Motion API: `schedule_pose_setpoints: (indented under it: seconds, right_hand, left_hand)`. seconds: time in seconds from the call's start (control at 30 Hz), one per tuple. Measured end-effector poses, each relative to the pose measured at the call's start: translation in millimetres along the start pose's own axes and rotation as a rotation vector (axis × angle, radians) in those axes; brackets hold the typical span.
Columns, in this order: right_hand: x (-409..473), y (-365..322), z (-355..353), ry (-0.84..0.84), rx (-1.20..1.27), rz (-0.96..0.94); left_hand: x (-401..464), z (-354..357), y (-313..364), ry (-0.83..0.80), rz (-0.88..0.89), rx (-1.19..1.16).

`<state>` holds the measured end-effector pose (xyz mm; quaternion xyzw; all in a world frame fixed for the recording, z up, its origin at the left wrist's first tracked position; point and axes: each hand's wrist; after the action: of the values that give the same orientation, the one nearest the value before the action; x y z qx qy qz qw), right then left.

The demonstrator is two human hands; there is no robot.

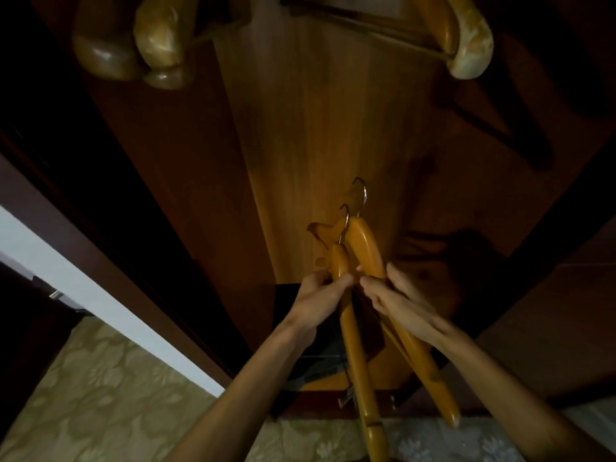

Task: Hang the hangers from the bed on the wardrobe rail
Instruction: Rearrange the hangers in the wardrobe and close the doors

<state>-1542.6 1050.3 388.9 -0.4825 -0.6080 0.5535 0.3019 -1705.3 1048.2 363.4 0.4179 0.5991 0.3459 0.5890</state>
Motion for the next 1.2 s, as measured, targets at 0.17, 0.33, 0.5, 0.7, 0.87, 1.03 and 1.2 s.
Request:
schedule_pose_setpoints:
  seconds: [0.17,0.33,0.5,0.7,0.87,1.03,1.2]
  right_hand:
    - [10,-47,-1,0.033,-0.009,-0.093]
    - [39,-128,-9,0.178,-0.045,-0.224]
    - [71,-219,-20,0.288,-0.164,-0.351]
    - [104,-303,-34,0.354,-0.208,-0.449]
    - [123,-352,-41,0.345,-0.287,-0.461]
    - [142,-376,-40,0.297,-0.331,-0.464]
    - [162,-386,-35,0.297,-0.339,-0.436]
  left_hand:
    - [-17,-16,60,0.067,0.139,-0.01]
    - [-34,-40,150,0.229,0.35,0.008]
    - [-55,-60,253,0.411,0.52,0.055]
    - [-39,-88,341,0.558,0.545,0.093]
    - [-17,-107,389,0.559,0.5,0.132]
    - [4,-118,416,0.598,0.511,0.18]
    - [20,-123,428,0.583,0.529,0.173]
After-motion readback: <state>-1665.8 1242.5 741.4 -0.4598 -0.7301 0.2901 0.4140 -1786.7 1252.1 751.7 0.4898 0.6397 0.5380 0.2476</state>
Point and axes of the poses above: each hand's wrist, its own x-axis towards the middle knuckle, its own z-axis out of the palm, y = z × x, and after that the axes turned 2 degrees about -z, right-handed
